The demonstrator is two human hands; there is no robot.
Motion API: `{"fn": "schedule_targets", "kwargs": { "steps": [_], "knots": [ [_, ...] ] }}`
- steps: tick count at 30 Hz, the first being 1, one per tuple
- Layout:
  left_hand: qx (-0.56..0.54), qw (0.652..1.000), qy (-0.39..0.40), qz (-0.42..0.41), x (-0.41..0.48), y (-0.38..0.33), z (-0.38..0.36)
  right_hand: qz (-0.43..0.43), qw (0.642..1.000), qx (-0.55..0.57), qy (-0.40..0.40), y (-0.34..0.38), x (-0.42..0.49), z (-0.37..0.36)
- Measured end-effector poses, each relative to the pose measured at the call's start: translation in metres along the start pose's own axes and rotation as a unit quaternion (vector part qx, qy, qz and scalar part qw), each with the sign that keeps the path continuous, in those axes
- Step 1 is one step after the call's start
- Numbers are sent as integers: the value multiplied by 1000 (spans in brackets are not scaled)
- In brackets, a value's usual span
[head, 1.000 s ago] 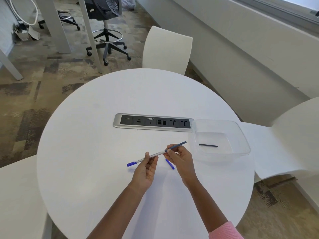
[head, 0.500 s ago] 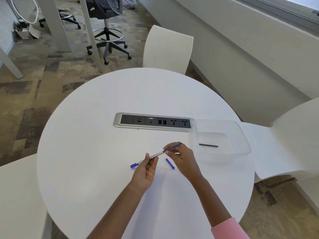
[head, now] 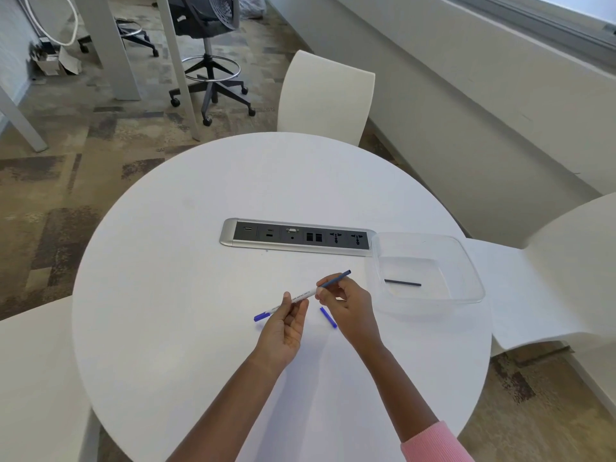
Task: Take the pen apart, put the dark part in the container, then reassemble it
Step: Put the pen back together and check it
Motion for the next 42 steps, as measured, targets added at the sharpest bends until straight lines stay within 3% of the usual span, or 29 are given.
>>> {"fn": "schedule_targets", "kwargs": {
  "steps": [9,14,18,24,32,38,42],
  "knots": [
    [-10,1000,19,-1,1,-1,-2,-17,999,-6,27,4,-1,1],
    [-10,1000,17,-9,1,-3,-4,-38,999,-25,0,-1,0,3],
    [-3,1000,6,-18,3,-7,-1,-79,986,-146,-9,-32,3,2],
    [7,999,-8,-37,7,-13,8,-160,950,-265,40,-75,-2,-4],
    [7,998,-26,-49,4,-16,14,-133,931,-338,44,-83,-7,-16],
    [7,999,-20,-48,-1,-18,14,-175,960,-217,2,-73,-10,-7],
    [14,999,-22,-47,-2,-19,13,-135,984,-113,-27,-52,-16,3]
  ]
}}
Point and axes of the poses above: each hand's wrist, its own x-axis towards the middle knuckle, its own z-axis out of the back of the hand, y = z × x, the point moved 1 cm from there along x, towards the middle knuckle, and after that the axes turned 6 degrees about -x, right-handed, at the moved point
